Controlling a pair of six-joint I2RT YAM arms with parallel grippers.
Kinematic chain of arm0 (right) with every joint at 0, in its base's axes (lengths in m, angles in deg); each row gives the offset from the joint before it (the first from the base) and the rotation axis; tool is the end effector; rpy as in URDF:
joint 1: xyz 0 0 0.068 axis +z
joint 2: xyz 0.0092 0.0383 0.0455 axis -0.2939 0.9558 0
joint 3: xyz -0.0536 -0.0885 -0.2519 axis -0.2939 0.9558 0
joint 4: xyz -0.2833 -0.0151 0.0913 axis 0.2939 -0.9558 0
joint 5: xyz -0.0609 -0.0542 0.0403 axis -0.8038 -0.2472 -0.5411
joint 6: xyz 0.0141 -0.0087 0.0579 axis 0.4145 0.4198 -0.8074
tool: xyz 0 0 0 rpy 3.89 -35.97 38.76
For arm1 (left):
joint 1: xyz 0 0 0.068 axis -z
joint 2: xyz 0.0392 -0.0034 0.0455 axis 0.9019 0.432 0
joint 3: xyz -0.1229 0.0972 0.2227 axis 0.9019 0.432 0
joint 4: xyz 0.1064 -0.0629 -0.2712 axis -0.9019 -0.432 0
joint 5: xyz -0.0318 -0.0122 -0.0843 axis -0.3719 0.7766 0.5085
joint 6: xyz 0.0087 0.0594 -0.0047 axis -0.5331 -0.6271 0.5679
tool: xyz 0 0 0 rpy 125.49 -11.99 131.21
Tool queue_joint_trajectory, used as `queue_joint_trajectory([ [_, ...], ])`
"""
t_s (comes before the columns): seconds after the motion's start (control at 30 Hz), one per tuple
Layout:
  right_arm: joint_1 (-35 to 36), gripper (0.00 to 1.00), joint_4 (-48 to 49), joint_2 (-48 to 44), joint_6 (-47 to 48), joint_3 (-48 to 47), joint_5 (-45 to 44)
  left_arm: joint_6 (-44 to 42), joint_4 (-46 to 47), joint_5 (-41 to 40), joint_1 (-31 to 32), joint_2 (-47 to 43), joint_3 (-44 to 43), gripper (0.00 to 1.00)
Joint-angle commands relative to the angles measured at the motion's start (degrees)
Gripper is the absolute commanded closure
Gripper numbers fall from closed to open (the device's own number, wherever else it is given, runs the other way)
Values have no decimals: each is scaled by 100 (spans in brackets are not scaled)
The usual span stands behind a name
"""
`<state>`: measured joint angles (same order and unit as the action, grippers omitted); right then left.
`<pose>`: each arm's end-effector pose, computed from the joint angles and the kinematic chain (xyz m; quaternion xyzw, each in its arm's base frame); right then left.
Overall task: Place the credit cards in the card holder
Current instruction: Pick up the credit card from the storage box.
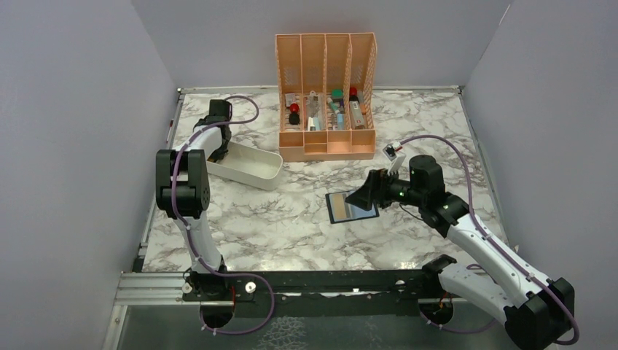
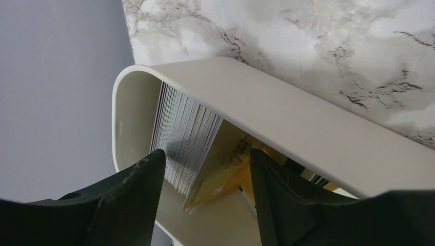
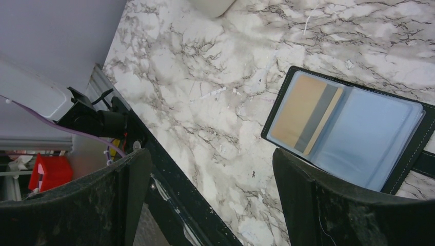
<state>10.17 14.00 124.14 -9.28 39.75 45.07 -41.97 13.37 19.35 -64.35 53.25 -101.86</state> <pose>0.2082 0.1314 0.2559 -0.1288 0.8265 0.4207 0.3511 0.4444 0.0213 0.1610 0.0818 0.9301 0.2829 0.2195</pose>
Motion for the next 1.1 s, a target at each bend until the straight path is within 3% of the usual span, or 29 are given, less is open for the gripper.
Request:
queue_joint_trajectory([
  [0.0, -20, 8, -33, -89, 47, -49, 46, -20, 93, -444, -34, 279, -227, 36],
  [0.67, -20, 8, -50, -135, 40, -32, 1, -14, 122, -600, -42, 48, -275, 76],
  [0.93, -23, 8, -3, -134, -4, -4, 37, 60, 21, -316, 10, -308, -175, 81],
  [1.07, -20, 8, 29, -116, -16, 0, 82, 88, -11, -210, 25, -368, -127, 91],
])
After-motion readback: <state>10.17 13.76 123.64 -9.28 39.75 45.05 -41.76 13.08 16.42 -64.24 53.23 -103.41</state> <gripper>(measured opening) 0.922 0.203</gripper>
